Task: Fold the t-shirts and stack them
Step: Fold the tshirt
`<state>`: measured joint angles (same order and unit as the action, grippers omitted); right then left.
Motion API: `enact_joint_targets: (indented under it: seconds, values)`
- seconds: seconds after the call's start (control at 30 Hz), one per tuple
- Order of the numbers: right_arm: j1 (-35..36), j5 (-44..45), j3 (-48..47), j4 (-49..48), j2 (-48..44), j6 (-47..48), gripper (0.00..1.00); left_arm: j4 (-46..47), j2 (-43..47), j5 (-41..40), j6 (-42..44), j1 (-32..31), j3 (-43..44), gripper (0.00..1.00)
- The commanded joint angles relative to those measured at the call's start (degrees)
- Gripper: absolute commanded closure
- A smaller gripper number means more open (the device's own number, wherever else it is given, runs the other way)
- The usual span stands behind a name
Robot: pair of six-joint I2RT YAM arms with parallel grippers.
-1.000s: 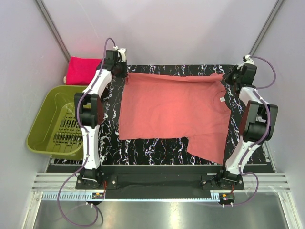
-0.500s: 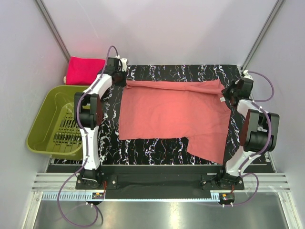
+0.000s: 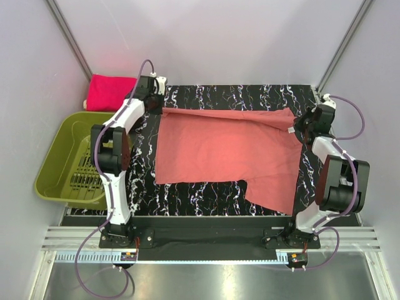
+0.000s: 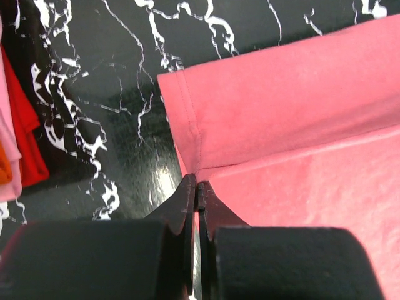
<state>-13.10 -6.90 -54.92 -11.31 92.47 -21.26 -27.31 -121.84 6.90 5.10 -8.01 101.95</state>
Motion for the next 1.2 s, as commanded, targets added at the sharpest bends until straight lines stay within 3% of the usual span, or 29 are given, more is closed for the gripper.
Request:
enact_joint_targets:
  seconds: [0.0, 0.2, 0.43, 0.53, 0.67, 1.17]
  values:
    - [0.3, 2.7, 0.3, -2.3, -3.7, 0.3, 1.00, 3.1, 5.0, -3.6, 2.2, -0.7, -1.4, 1.00]
    - [0.3, 2.8, 1.1, -0.6, -4.3, 0.2, 1.00, 4.8, 5.2, -6.7, 6.6, -3.0, -3.3, 1.00]
    - [0.3, 3.4, 4.6, 3.4, -5.7, -3.1, 1.00, 6.0, 8.3, -9.8, 6.9, -4.4, -13.6, 1.00]
    - [0.4, 4.2, 5.1, 8.0, -5.5, -4.3, 1.00, 4.8, 7.3, -10.4, 7.3, -4.7, -14.8, 1.00]
    - [0.3, 1.0, 8.1, 6.2, -5.8, -5.6, 1.00, 4.9, 7.1, -9.5, 6.7, -4.8, -16.5, 1.00]
    - [0.3, 3.6, 10.5, 7.8, -8.2, -4.9, 1.00, 4.9, 7.4, -14.4, 7.6, -5.9, -18.4, 1.00]
